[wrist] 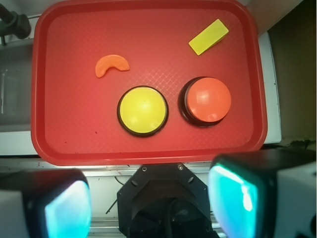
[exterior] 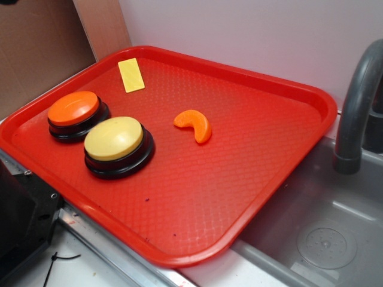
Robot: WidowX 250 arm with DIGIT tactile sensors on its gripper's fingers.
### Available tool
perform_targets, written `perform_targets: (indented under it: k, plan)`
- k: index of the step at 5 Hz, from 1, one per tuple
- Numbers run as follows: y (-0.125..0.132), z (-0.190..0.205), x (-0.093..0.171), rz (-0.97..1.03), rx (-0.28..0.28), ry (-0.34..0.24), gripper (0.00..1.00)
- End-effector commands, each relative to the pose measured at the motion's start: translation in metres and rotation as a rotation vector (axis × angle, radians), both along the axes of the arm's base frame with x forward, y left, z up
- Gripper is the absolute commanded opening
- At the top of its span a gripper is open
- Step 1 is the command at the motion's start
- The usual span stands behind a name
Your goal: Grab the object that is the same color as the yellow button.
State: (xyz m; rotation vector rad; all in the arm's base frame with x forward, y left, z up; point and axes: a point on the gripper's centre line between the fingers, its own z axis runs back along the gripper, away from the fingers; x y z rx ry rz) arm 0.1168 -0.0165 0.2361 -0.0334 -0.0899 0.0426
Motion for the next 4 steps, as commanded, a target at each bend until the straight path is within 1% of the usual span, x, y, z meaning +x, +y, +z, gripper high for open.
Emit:
perform_targets:
  k: [1,2,3,4]
  plan:
    - [0.000,0.000,0.000,0.000,0.000,0.000,1.00]
    - [0.010,-0.011,0.009,0.183,-0.029,-0.013,1.00]
    - [0.019,-0.020,0.017,0.353,0.009,-0.045,1.00]
    - [0.039,-0.043,0.042,0.595,0.028,-0.077,1.00]
